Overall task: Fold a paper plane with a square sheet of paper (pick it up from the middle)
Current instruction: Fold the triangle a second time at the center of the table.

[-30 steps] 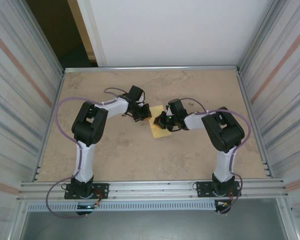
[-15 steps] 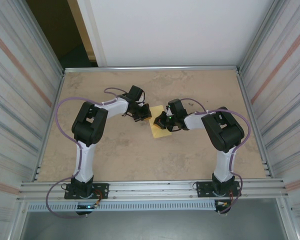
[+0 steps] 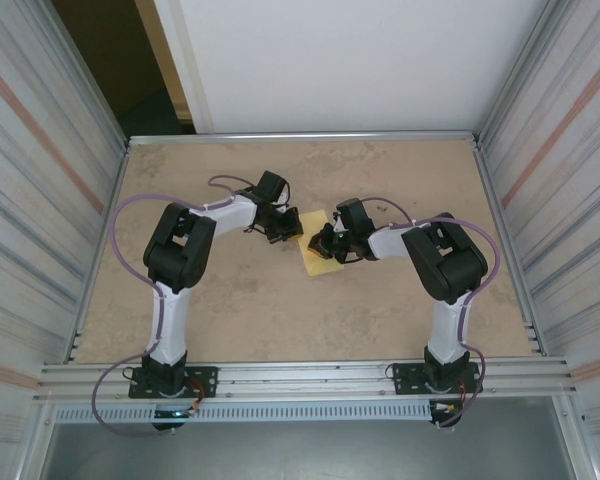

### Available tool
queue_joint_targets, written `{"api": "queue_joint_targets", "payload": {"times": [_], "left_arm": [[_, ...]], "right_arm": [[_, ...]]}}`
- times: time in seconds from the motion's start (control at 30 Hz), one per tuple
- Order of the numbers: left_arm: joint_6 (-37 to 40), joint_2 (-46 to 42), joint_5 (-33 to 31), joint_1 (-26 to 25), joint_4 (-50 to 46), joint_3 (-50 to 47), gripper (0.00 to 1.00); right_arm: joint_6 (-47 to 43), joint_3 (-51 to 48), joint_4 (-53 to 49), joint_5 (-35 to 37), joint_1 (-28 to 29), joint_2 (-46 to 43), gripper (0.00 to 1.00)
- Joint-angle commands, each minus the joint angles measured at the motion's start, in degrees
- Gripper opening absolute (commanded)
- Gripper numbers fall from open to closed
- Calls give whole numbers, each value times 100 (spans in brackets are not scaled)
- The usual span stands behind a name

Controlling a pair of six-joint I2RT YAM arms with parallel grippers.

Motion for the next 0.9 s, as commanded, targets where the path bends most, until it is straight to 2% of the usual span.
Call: {"api": "queue_joint_targets", "payload": {"times": [0.0, 0.87], "left_arm": [[104, 226, -13, 15, -259, -53, 7], [96, 132, 15, 15, -266, 23, 7]], "right_arm": [[104, 85, 31, 85, -40, 97, 0], [147, 63, -208, 248, -41, 167, 0]]}}
